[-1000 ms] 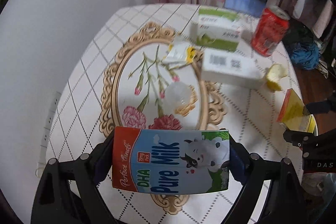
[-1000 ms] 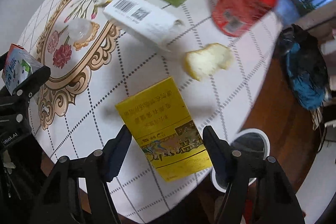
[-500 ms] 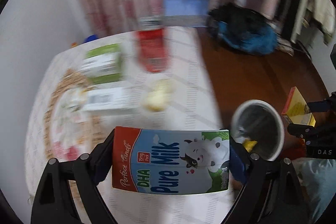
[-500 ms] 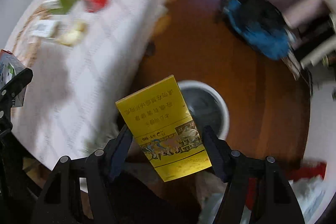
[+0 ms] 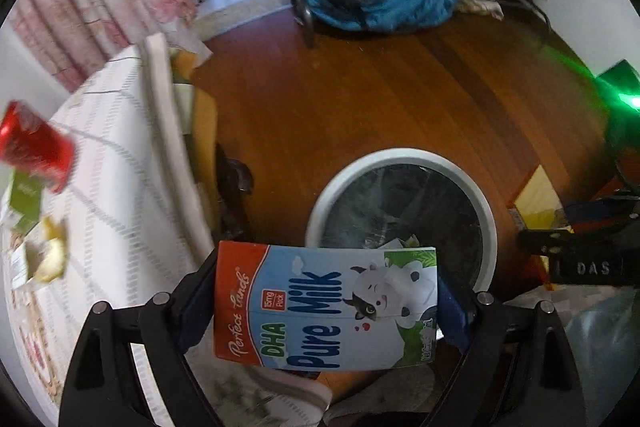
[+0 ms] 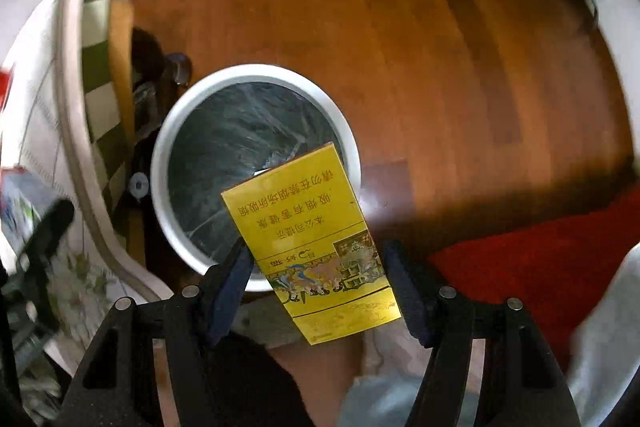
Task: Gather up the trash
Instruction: 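Carry the carton and card over the bin and open both grippers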
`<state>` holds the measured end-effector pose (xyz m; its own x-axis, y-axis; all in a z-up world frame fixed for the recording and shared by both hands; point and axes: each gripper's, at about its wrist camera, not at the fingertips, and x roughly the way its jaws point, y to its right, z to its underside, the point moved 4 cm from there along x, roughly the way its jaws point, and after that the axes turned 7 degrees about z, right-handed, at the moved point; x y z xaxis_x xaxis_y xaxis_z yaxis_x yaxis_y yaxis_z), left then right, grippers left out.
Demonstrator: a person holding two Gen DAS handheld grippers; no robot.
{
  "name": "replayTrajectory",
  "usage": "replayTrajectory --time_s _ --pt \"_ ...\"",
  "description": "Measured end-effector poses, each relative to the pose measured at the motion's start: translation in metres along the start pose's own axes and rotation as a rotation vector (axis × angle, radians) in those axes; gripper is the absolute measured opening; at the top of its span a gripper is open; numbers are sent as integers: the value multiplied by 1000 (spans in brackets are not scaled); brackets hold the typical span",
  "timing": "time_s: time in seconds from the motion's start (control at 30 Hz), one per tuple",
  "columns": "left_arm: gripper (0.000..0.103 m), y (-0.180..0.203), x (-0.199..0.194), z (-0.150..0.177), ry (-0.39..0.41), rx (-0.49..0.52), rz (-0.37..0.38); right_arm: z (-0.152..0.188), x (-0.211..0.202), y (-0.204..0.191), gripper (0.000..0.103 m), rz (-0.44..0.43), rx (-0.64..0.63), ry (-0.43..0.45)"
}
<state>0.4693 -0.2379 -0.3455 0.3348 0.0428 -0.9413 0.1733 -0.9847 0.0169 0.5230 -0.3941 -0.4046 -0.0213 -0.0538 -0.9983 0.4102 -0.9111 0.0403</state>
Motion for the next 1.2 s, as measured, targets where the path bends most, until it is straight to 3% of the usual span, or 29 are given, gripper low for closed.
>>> replayTrajectory --time_s 0.27,0.5,0.53,0.6,0.63,0.83,1.2 --pt "91 27 36 4 -86 47 21 -14 62 18 69 -200 180 -106" --pt "92 28 43 11 -129 44 58 -16 74 23 69 -285 257 -140" --pt "98 28 43 13 -134 44 61 -17 73 25 70 -294 268 -134" --pt "102 28 42 12 -131 47 59 -18 70 26 88 -292 286 -121" --pt "102 28 40 12 -126 48 60 -19 67 27 92 -292 292 -115" --pt "102 27 24 8 -91 46 61 -13 45 29 99 -209 301 -71" --pt "103 27 -16 5 -32 51 66 16 0 25 100 -87 265 -7"
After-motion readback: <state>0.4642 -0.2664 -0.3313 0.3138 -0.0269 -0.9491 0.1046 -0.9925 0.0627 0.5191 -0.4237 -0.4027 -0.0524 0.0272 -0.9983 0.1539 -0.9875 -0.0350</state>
